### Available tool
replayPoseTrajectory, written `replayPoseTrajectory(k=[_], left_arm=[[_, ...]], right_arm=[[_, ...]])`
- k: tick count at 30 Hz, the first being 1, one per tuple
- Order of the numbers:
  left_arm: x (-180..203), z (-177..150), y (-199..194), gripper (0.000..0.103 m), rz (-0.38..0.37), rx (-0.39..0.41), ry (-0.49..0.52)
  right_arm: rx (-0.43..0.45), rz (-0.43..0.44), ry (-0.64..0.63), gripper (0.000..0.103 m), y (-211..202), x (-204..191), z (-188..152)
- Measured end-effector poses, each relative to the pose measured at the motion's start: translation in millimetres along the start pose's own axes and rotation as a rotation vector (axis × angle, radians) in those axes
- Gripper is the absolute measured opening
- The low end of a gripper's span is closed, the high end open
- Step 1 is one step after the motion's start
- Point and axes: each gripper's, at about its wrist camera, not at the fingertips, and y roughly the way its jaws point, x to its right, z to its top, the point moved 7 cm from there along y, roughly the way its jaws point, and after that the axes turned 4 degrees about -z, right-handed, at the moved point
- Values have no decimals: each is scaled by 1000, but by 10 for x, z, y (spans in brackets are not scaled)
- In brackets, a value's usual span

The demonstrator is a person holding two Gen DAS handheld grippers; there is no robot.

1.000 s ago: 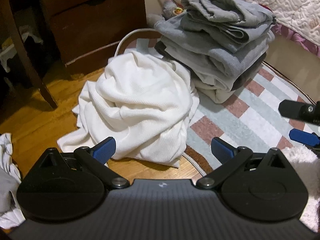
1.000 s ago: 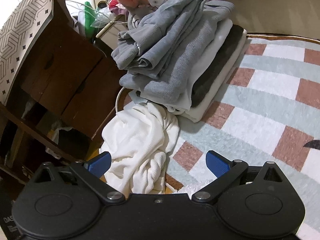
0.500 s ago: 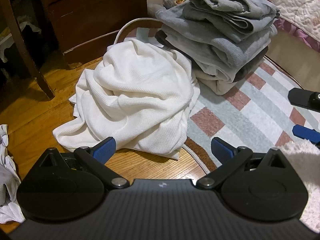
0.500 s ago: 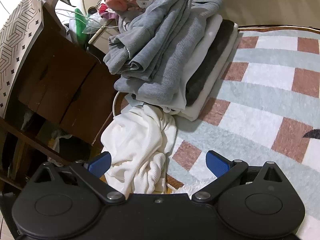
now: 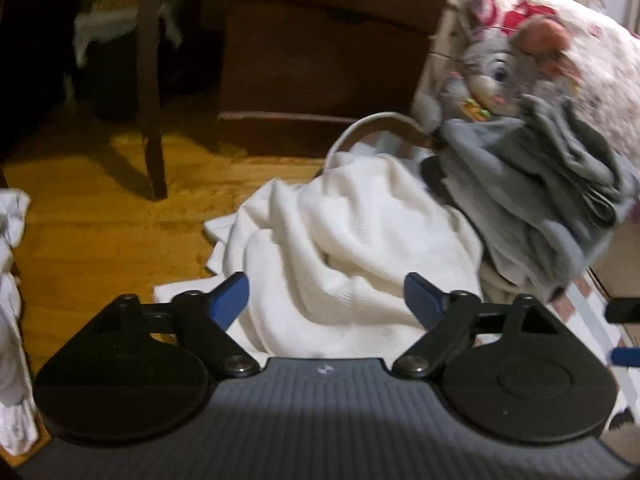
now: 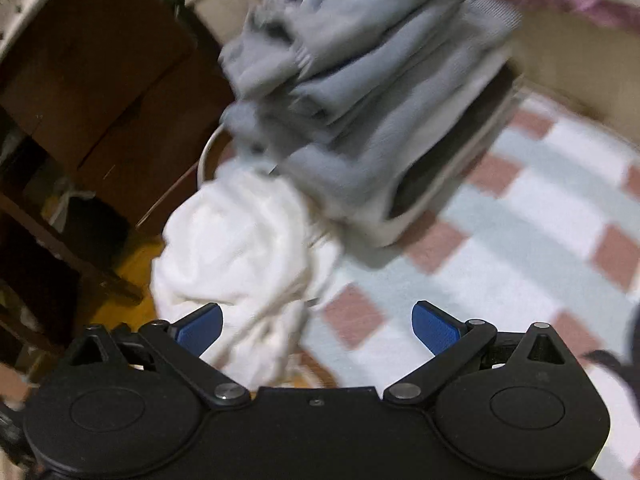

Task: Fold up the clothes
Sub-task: 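Grasp the white shirt with the left gripper while the right gripper grasps it too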

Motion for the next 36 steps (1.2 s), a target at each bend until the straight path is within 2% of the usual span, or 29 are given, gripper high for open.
replayPoseTrajectory(k=[1,3,4,7,14,16,18,19,20,21,22,23,24,25,26,27,28,30,33,36], left_arm=[[-64,6,79,66,-8,-9,-16],[-152,-4,229,60,-9,-18,-24],[-191,-11,301,59,-5,-21,-25],[-305,-33,504,58,9,-34,-48],[-540,-206,888,62,40,-82,-112],[-586,-268,998,62,24,-101,-157],[-592,-319,1067,64,-20,-101,-214],[-544,-334,1097,69,-62,-83,-204],[-459,-360,1139,74,-107,-69,-148],[-387,-401,1188,78,-122,-74,-84],[-343,-453,1238,78,-118,-88,-47],[-331,-505,1278,78,-126,-104,-54],[-338,-547,1307,73,-156,-119,-96],[-356,-584,1328,55,-196,-140,-152],[-374,-619,1347,43,-250,-170,-213],[-388,-645,1354,36,-287,-194,-259],[-392,-659,1337,33,-306,-204,-278],[-404,-639,1263,33,-393,-203,-317],[-420,-611,1130,33,-510,-187,-373],[-271,-590,931,21,-585,-187,-325]], right_arm=[[-39,26,16,102,151,-80,53],[-98,78,45,99,462,-243,136],[-104,82,46,94,616,-303,173],[-69,48,33,87,1022,-373,254],[-58,96,210,89,1442,31,254],[-54,110,261,92,1561,148,255],[-44,117,261,92,1617,176,252],[-32,108,246,92,1627,166,248],[-30,116,227,92,1650,131,233],[-36,139,206,90,1684,82,213],[-57,181,178,71,1738,14,185],[-78,213,162,59,1792,-40,154],[-82,213,164,55,1825,-59,127],[-87,215,165,47,1845,-75,98],[-96,224,162,43,1859,-95,66],[-111,240,164,40,1859,-109,32],[-136,280,191,38,1847,-96,8],[-194,393,281,35,1818,-35,-18],[-229,516,365,27,1666,-5,-57],[-244,584,311,25,1465,-148,-121]])
